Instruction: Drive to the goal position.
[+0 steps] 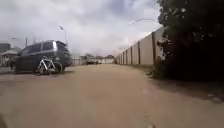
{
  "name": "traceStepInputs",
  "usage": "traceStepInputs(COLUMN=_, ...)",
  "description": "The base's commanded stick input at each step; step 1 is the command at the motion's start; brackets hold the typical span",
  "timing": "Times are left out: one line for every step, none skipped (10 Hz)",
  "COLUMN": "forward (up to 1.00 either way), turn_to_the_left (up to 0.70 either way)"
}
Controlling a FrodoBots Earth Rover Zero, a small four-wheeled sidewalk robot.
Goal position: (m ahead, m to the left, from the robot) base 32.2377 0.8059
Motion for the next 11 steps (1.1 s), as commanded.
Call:
traceStepInputs(forward=1.0, turn_to_the_left=0.0)
traceStepInputs(forward=1.0, turn_to_the_left=0.0)
traceStepInputs(forward=1.0, turn_to_the_left=0.0)
traceStepInputs(forward=1.0, turn_to_the_left=0.0)
traceStepInputs(forward=1.0, turn_to_the_left=0.0)
traceStepInputs(forward=1.0, turn_to_the_left=0.0)
traceStepInputs(forward=1.0, turn_to_the_left=0.0)
traceStepInputs(forward=1.0, turn_to_the_left=0.0)
traceStepInputs(forward=1.0, turn_to_the_left=0.0)
traceStepInputs(forward=1.0, turn_to_the_left=0.0)
traceStepInputs(forward=1.0, turn_to_the_left=0.0)
